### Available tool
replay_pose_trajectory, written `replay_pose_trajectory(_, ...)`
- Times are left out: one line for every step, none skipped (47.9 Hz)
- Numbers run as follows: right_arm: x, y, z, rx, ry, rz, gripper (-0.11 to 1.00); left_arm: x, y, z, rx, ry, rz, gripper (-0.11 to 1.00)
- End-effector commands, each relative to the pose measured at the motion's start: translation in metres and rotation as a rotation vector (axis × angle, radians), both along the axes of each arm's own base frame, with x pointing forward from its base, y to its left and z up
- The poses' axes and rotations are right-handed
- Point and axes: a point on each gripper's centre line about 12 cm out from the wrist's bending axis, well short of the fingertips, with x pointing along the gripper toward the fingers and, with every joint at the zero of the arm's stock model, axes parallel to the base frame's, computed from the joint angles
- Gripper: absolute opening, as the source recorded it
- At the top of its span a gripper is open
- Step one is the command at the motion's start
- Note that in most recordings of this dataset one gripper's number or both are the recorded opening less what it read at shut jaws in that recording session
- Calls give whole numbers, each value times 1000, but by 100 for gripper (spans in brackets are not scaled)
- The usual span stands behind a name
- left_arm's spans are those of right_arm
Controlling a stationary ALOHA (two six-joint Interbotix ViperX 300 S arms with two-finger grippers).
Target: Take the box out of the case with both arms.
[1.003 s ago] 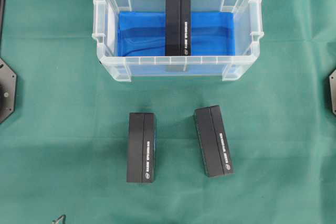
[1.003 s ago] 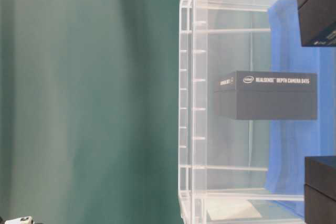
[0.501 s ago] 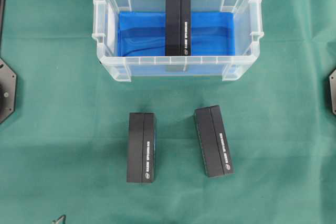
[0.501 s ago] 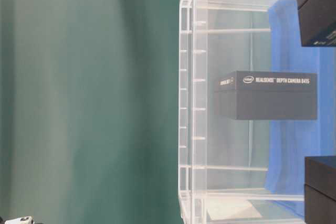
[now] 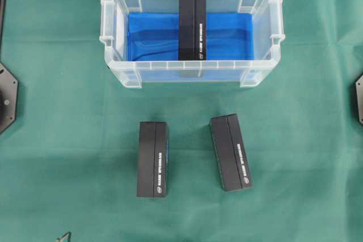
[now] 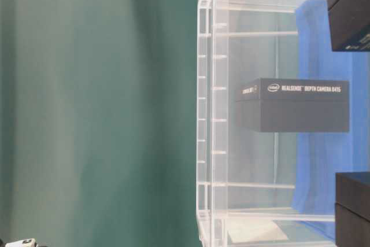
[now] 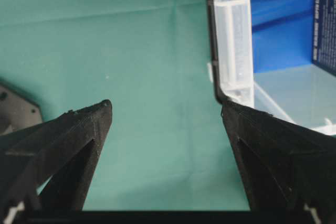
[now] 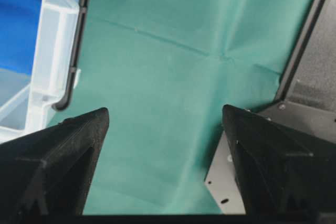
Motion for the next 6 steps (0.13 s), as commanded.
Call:
replay_pose_trajectory(-1, 0, 4, -6, -16, -3, 86, -2, 0, 8, 14, -26, 3, 81)
replay_pose_trajectory(-1, 0, 4, -7, -17, -3, 86, -2, 0, 7, 13, -24, 3, 81)
replay_pose_trajectory(0, -1, 3, -7, -14, -4, 86, -2, 0, 8, 14, -26, 3, 81)
replay_pose_trajectory(0, -1, 4, -6, -16, -3, 86, -2, 0, 7, 13, -23, 3, 81)
replay_pose_trajectory(0, -1, 3, -6, -15, -3, 86, -2, 0, 7, 13, -24, 3, 81)
replay_pose_trajectory(0, -1, 3, -6, -15, -3, 86, -2, 0, 8, 13, -24, 3, 81)
